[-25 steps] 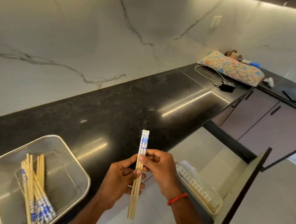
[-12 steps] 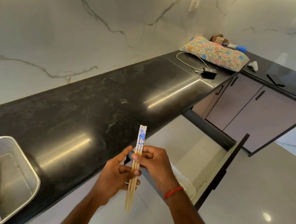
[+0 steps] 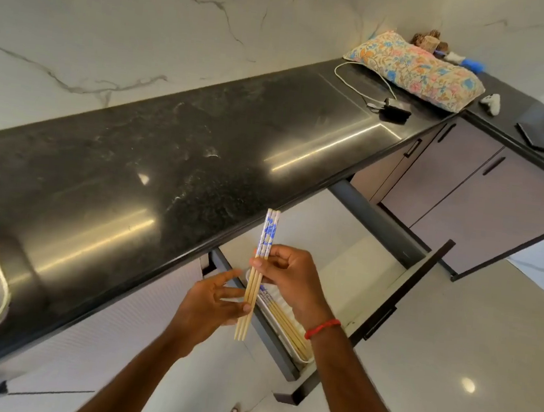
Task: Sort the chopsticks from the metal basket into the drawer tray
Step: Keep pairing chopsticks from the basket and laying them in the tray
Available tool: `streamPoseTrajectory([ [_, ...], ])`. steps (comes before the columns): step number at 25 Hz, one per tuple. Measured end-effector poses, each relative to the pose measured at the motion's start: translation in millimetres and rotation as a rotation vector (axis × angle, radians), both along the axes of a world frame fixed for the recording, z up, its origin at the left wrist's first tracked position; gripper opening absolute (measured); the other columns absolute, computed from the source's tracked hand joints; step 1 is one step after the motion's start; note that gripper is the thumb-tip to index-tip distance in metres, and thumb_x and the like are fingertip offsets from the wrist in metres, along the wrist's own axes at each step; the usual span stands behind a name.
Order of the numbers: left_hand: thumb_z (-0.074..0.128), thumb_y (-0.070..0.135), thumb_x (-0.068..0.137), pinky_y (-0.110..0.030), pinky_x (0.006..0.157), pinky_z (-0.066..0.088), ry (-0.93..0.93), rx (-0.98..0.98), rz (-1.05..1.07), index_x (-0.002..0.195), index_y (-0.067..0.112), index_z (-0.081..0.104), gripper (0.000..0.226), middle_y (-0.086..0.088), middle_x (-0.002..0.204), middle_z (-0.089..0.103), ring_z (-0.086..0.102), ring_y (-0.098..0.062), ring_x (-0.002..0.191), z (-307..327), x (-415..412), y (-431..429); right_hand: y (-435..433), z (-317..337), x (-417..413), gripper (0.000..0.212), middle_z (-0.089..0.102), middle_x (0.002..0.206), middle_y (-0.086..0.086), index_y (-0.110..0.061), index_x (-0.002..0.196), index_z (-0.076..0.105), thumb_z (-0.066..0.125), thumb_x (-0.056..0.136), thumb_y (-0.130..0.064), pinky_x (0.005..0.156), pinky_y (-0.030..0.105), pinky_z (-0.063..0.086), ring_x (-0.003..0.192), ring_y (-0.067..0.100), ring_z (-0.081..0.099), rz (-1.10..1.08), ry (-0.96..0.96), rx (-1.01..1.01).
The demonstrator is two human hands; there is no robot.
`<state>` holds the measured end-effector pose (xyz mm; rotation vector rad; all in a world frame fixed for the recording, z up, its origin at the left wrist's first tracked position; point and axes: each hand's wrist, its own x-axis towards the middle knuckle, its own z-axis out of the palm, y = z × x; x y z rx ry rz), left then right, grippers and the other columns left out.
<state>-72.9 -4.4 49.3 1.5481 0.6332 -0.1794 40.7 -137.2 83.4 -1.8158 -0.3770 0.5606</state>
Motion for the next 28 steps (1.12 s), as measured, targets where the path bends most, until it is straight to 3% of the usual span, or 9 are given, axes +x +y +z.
streamPoseTrajectory([
  [2, 0.079, 0.019, 0.083, -0.039, 0.093, 0.058, 0.022, 0.043, -0.008, 0.136, 0.018, 0.058, 0.057, -0.006, 0.126, 0.07, 0.069, -0.023, 0.111, -12, 3, -4, -15, -7, 24, 0.018, 0.077, 0.089, 0.007, -0.008, 0.103, 0.073, 0.072, 0.086, -0.013, 0.076, 0.033, 0.062, 0.079, 0.017, 0.075, -0.022, -0.069, -0.058],
  [6, 0.069, 0.029, 0.091, -0.026, 0.081, 0.057, 0.06, 0.048, 0.028, 0.126, 0.017, 0.065, 0.037, -0.002, 0.115, 0.073, 0.07, -0.017, 0.105, -23, 4, -7, -37, -37, 64, 0.016, 0.077, 0.087, 0.003, -0.008, 0.097, 0.075, 0.074, 0.084, -0.016, 0.074, 0.035, 0.062, 0.076, 0.012, 0.073, -0.011, -0.221, -0.254],
  [9, 0.065, 0.031, 0.093, -0.031, 0.085, 0.059, 0.074, 0.071, 0.071, 0.117, 0.019, 0.068, 0.027, -0.003, 0.111, 0.074, 0.071, -0.017, 0.101, -28, 5, -9, -40, -65, 77, 0.012, 0.075, 0.075, 0.004, -0.009, 0.075, 0.072, 0.074, 0.081, -0.019, 0.066, 0.038, 0.06, 0.067, 0.019, 0.07, 0.051, -0.298, -0.438],
  [12, 0.063, 0.03, 0.093, -0.033, 0.086, 0.058, 0.078, 0.071, 0.121, 0.107, 0.023, 0.068, 0.016, -0.003, 0.107, 0.074, 0.072, -0.019, 0.099, -27, 4, -11, -37, -100, 76, 0.044, 0.057, 0.054, -0.001, -0.016, 0.049, 0.043, 0.071, 0.082, -0.018, 0.044, 0.027, 0.039, 0.051, 0.019, 0.052, 0.122, -0.322, -0.625],
  [14, 0.062, 0.03, 0.094, -0.03, 0.083, 0.057, 0.078, 0.081, 0.143, 0.106, 0.023, 0.068, 0.014, -0.002, 0.105, 0.075, 0.072, -0.018, 0.098, -23, 1, -14, -37, -121, 72, 0.032, 0.065, 0.065, 0.004, -0.015, 0.058, 0.053, 0.068, 0.086, -0.018, 0.045, 0.02, 0.029, 0.061, 0.022, 0.059, 0.157, -0.341, -0.748],
  [16, 0.061, 0.029, 0.095, -0.028, 0.082, 0.057, 0.083, 0.092, 0.161, 0.104, 0.025, 0.068, 0.011, 0.0, 0.104, 0.075, 0.072, -0.017, 0.097, -19, -4, -15, -37, -134, 68, 0.009, 0.071, 0.09, 0.009, -0.012, 0.087, 0.068, 0.064, 0.089, -0.02, 0.056, 0.02, 0.038, 0.084, 0.029, 0.068, 0.177, -0.367, -0.86],
  [18, 0.06, 0.028, 0.096, -0.028, 0.081, 0.057, 0.092, 0.095, 0.181, 0.101, 0.026, 0.068, 0.01, 0.0, 0.103, 0.075, 0.072, -0.017, 0.096, -17, -8, -16, -37, -144, 65, 0.016, 0.069, 0.103, 0.012, -0.01, 0.104, 0.065, 0.06, 0.092, -0.02, 0.067, 0.028, 0.046, 0.095, 0.031, 0.068, 0.191, -0.374, -0.935],
  [28, 0.06, 0.03, 0.094, -0.028, 0.081, 0.058, 0.139, 0.106, 0.221, 0.102, 0.025, 0.068, 0.013, -0.002, 0.104, 0.076, 0.073, -0.018, 0.096, -20, -23, -23, -33, -177, 55, 0.025, 0.069, 0.107, 0.01, -0.01, 0.113, 0.063, 0.043, 0.098, -0.012, 0.078, 0.035, 0.054, 0.098, 0.028, 0.068, 0.336, -0.481, -1.081],
])
